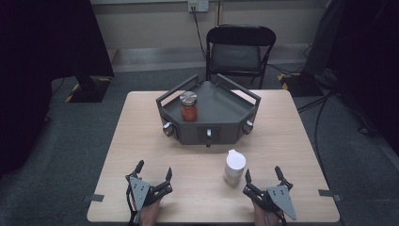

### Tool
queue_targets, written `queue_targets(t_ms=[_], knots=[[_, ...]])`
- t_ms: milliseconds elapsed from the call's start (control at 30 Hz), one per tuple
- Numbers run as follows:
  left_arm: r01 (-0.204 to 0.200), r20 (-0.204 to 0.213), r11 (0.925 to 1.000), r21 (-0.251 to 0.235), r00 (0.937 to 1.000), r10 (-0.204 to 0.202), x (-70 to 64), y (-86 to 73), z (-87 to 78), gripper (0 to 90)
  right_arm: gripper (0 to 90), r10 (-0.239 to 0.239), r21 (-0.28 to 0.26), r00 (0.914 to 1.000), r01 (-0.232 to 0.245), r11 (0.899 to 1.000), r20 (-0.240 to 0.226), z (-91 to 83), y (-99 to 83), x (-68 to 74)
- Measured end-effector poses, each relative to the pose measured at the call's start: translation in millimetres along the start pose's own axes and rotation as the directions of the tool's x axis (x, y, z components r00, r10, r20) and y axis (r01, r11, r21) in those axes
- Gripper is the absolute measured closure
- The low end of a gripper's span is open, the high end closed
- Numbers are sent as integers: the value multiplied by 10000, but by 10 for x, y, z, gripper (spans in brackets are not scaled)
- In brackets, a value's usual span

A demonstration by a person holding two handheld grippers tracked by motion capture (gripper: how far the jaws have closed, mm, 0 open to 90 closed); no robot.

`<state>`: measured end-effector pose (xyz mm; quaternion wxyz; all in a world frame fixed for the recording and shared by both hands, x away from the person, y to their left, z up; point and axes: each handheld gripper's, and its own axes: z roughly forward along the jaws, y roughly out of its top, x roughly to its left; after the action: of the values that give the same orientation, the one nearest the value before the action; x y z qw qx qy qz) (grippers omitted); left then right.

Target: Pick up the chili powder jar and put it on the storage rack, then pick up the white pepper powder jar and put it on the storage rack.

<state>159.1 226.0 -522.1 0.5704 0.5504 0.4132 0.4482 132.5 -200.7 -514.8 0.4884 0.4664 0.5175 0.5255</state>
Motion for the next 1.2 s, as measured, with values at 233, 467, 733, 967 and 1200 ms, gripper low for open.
queue_targets(t_ms=[233, 467, 733, 967, 1200], knots=[[294, 8, 9991, 300, 9996, -294, 28, 42, 26, 0, 20, -4, 2, 10000, 4, 10000, 6, 0, 0, 1], [309, -53, 9991, 293, 9995, -308, 18, 41, 26, 1, 19, -1, 2, 10000, 1, 10000, 6, 0, 0, 1], [308, -51, 9991, 295, 9995, -307, 19, 42, 26, 0, 6, 0, 4, 10000, 0, 10000, -23, 0, 0, -4], [313, -30, 9991, 295, 9995, -312, 23, 42, 26, 0, 0, 45, 11, 10000, -45, 10000, -86, 1, 2, -16], [315, -31, 9991, 297, 9995, -314, 23, 42, 27, 0, 0, 182, 22, 9994, -181, 9998, -281, 7, 5, -57]])
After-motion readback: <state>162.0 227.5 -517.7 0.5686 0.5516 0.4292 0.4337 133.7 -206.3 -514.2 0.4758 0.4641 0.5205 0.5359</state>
